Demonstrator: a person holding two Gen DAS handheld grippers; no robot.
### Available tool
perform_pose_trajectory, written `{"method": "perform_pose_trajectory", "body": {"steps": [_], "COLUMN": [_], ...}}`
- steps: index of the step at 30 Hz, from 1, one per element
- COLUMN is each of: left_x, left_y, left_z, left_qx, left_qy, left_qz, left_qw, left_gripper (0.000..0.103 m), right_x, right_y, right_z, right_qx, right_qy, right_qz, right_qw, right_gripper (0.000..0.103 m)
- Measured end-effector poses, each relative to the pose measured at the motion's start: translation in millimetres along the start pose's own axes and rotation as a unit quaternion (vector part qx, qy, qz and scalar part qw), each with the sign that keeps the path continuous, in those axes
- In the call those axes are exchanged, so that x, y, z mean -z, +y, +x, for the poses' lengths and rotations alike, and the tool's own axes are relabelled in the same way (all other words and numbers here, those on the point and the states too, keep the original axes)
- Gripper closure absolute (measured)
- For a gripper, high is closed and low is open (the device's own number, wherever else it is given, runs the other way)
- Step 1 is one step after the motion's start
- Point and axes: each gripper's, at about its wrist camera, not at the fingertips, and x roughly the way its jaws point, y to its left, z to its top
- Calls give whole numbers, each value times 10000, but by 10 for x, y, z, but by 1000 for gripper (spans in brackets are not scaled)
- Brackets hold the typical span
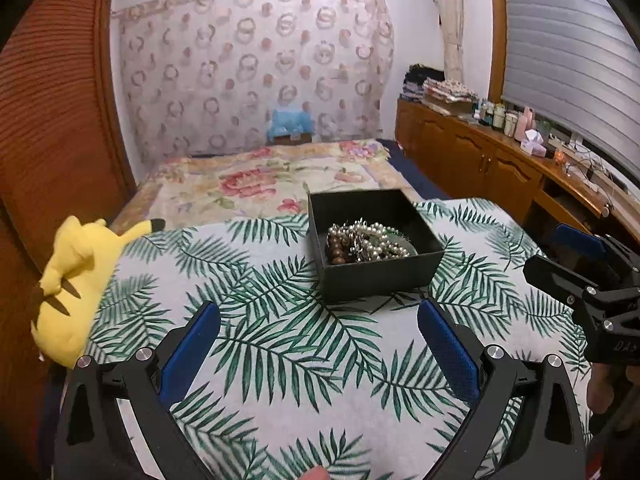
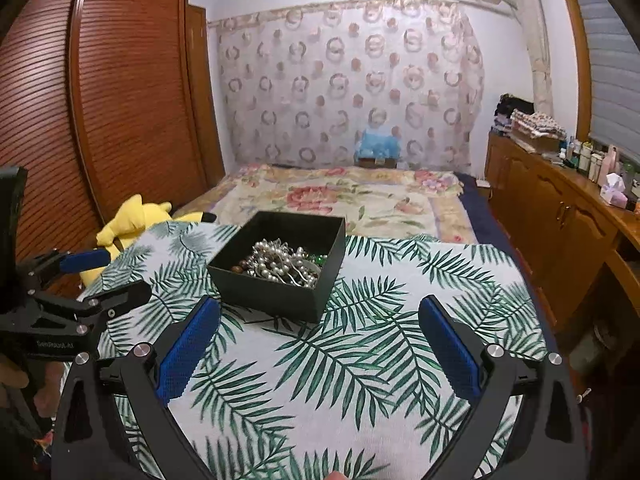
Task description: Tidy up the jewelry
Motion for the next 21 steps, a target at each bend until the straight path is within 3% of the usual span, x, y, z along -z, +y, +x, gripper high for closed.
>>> {"method": "perform_pose_trajectory", "body": {"steps": [10,21], "left_x": [-35,11], "left_y": [-6,-40], "left_z": [-527,-820], "left_qx": [-56,-112], "left_qy": [-414,-651], "left_qz": [-82,-45], "left_qw": [9991,9978], "left_gripper": [8,8], "right_x": [-74,-42], "right_y": [106,80], "right_z": [-553,-781], "right_qx": [153,248], "right_qy": [-560,-695], "right_qz": [23,128], "right_qw": [9983,9972], "right_gripper": [3,3]}}
